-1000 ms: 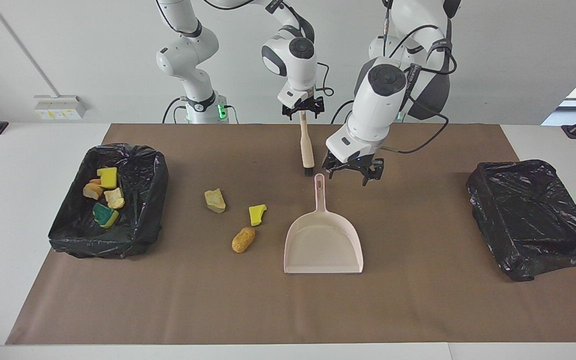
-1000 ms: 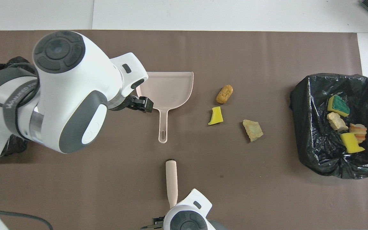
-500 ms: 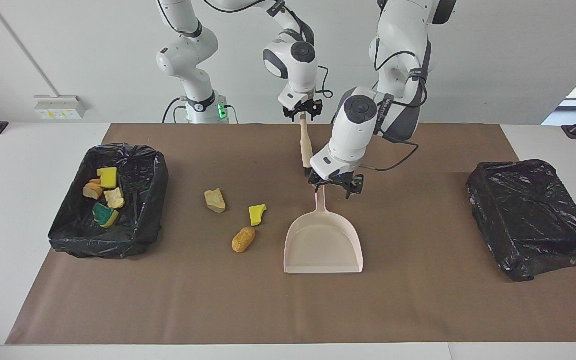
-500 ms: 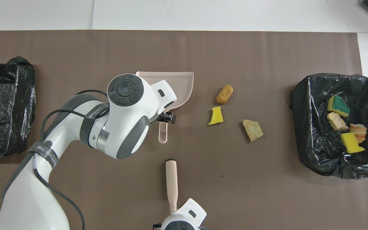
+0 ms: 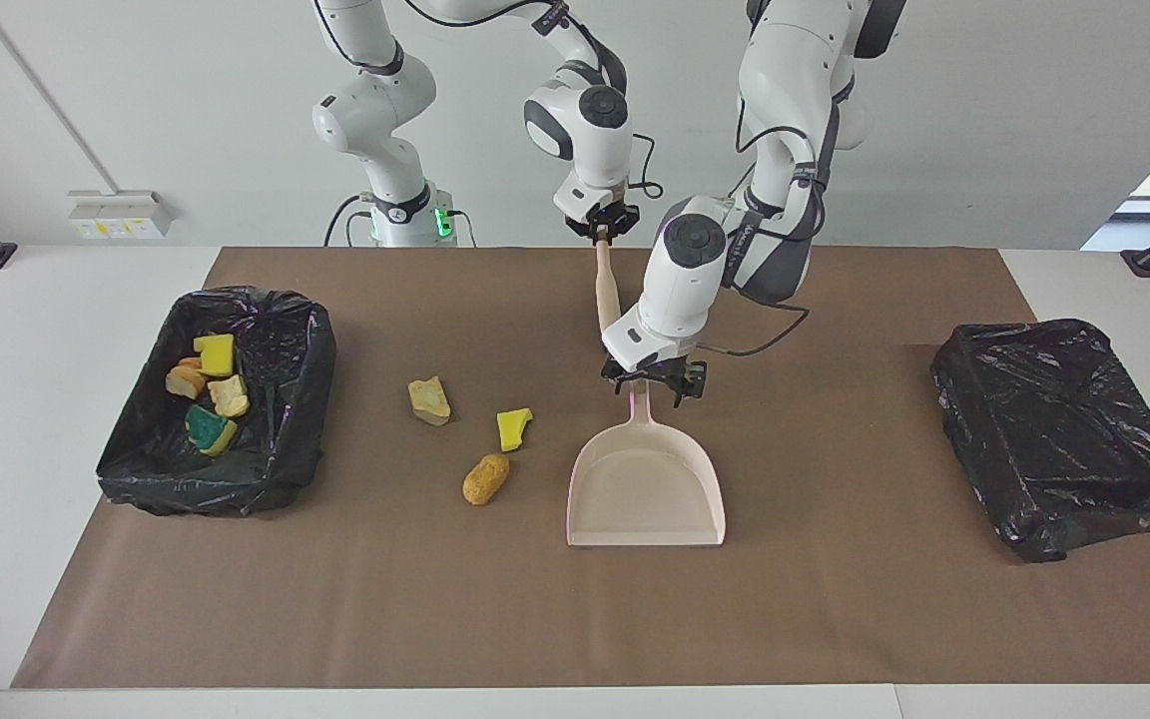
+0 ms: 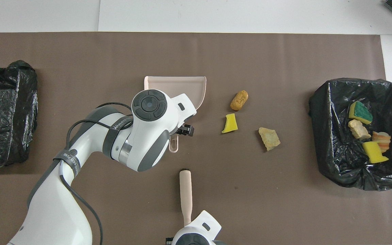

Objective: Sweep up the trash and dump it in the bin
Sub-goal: 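Grasp the dustpan handle with the left gripper while the right gripper withdraws, then grasp the brush with the right gripper and sweep scraps toward the dustpan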

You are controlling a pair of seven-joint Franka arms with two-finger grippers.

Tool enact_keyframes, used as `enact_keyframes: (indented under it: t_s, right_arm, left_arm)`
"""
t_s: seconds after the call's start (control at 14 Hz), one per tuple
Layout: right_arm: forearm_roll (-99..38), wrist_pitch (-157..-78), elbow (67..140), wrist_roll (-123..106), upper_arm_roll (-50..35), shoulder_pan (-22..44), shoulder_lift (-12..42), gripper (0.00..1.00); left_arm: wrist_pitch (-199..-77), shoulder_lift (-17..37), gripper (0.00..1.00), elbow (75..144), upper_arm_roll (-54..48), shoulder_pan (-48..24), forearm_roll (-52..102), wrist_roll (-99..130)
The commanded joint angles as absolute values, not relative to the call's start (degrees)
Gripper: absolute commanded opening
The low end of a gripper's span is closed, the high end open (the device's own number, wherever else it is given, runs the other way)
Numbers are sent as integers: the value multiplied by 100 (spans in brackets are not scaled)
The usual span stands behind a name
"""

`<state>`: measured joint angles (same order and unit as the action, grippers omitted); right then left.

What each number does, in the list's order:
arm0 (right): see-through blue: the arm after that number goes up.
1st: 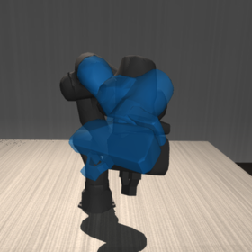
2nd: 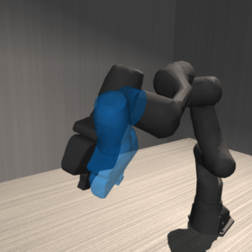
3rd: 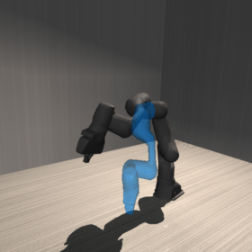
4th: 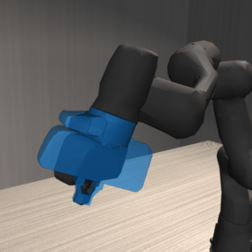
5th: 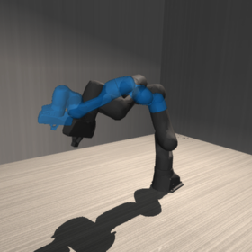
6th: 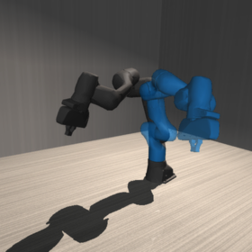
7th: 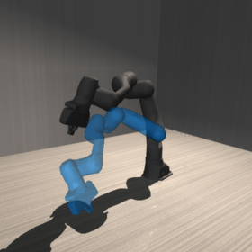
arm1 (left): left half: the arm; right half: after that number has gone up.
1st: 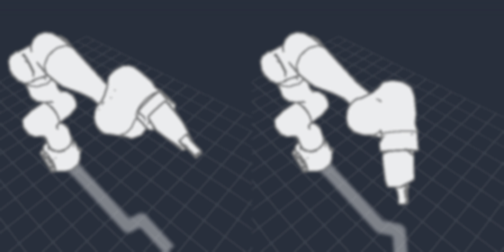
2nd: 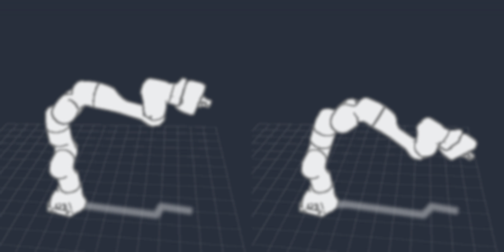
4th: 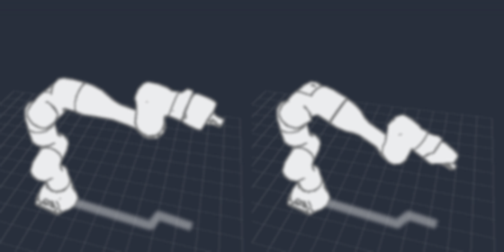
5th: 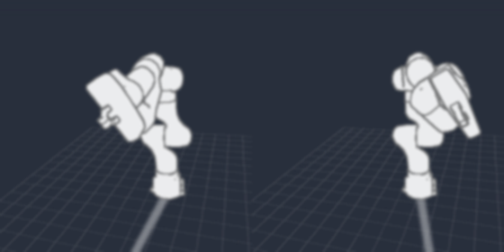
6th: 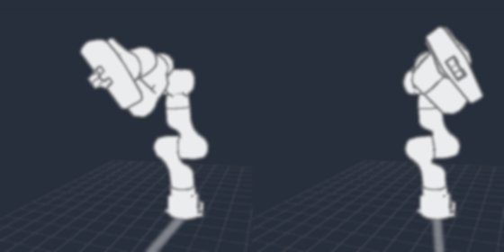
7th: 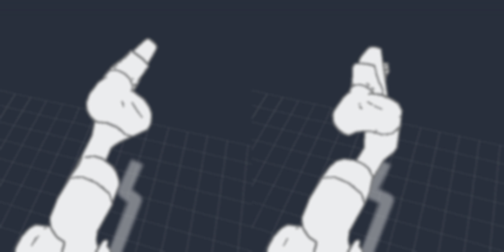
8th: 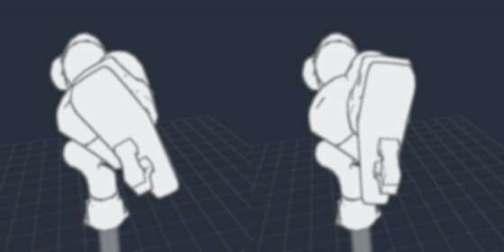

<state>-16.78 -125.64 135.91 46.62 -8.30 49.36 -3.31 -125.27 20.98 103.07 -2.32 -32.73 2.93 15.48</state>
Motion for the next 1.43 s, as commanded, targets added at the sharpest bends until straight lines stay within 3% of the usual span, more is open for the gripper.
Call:
enact_keyframes:
  t_s: [0.0, 0.07, 0.36, 0.57, 0.64, 0.86, 1.0, 1.36]
  right_arm:
    - [-1522, -11877, 13343, 4693, -800, 4660, -588, 0]
    - [-1399, -11622, 13316, 4667, -800, 4545, -719, 0]
    - [-863, -10409, 13307, 4290, -791, 3983, -1335, 0]
    - [-205, -9933, 13280, 4078, -800, 3579, -1468, 0]
    - [76, -9871, 13280, 3991, -800, 3403, -1459, 0]
    - [1182, -9686, 13289, 3430, -809, 2780, -1389, 0]
    - [1616, -9799, 13306, 3078, -817, 2165, -1240, 0]
    - [1828, -10643, 13394, 2024, -826, 854, -906, 0]
  left_arm:
    - [-12604, 2109, 99, 10283, -132, -3392, 167, 1617]
    - [-12604, 2127, 91, 10231, -132, -3384, 89, 1617]
    - [-12489, 2197, 34, 10037, -141, -3375, -246, 1600]
    - [-12087, 2145, 23, 9993, -132, -3366, -316, 1565]
    - [-11807, 2092, 15, 9924, -141, -3349, -438, 1530]
    - [-11094, 1794, 13, 9765, -97, -3322, -554, 777]
    - [-10742, 1653, 5, 9765, -97, -3331, -1042, -66]
    - [-10188, 1530, 0, 9817, -105, -3384, -1204, -1498]
